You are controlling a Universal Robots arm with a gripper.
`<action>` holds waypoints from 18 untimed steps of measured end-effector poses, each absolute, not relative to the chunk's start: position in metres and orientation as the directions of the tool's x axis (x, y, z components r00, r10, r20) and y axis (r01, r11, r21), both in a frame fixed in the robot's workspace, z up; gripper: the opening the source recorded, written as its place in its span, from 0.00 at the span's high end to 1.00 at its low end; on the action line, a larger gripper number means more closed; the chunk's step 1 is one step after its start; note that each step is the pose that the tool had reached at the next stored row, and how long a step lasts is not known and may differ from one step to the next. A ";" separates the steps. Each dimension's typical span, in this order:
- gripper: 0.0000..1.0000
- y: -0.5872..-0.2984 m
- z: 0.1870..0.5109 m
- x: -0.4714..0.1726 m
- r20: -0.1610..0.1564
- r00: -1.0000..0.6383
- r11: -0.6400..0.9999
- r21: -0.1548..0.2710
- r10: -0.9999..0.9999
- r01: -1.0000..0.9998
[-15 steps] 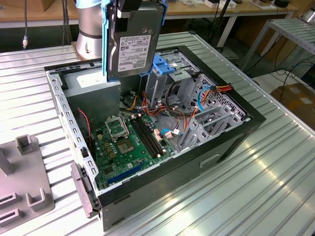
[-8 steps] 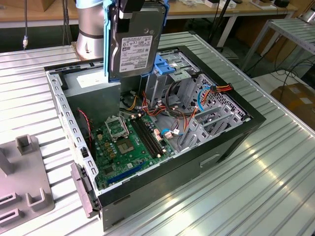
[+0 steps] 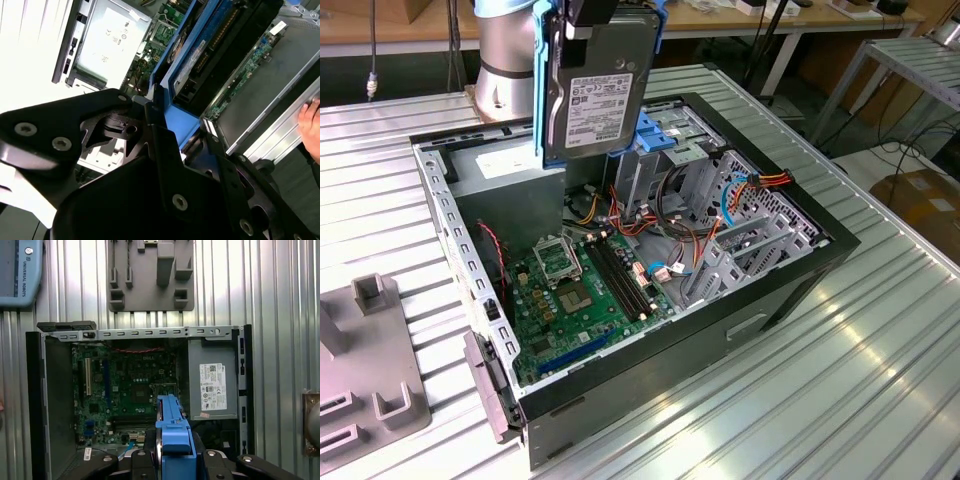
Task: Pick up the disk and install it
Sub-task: 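Insert the disk into the insertion slot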
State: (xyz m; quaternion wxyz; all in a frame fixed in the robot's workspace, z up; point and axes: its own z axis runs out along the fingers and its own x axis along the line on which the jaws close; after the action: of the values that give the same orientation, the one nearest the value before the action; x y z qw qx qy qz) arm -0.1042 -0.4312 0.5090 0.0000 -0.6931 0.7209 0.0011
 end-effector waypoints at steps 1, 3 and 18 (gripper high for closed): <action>0.63 -0.431 0.509 -0.104 -0.002 -0.039 0.039 0.002 -0.999 -0.999; 0.63 -0.431 0.509 -0.104 -0.002 -0.039 0.039 0.002 -0.999 -0.999; 0.63 -0.431 0.509 -0.092 -0.002 -0.039 0.039 0.002 -0.999 -0.999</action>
State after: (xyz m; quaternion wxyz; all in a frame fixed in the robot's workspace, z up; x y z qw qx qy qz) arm -0.0922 -0.4313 0.5090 0.0001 -0.6931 0.7208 0.0011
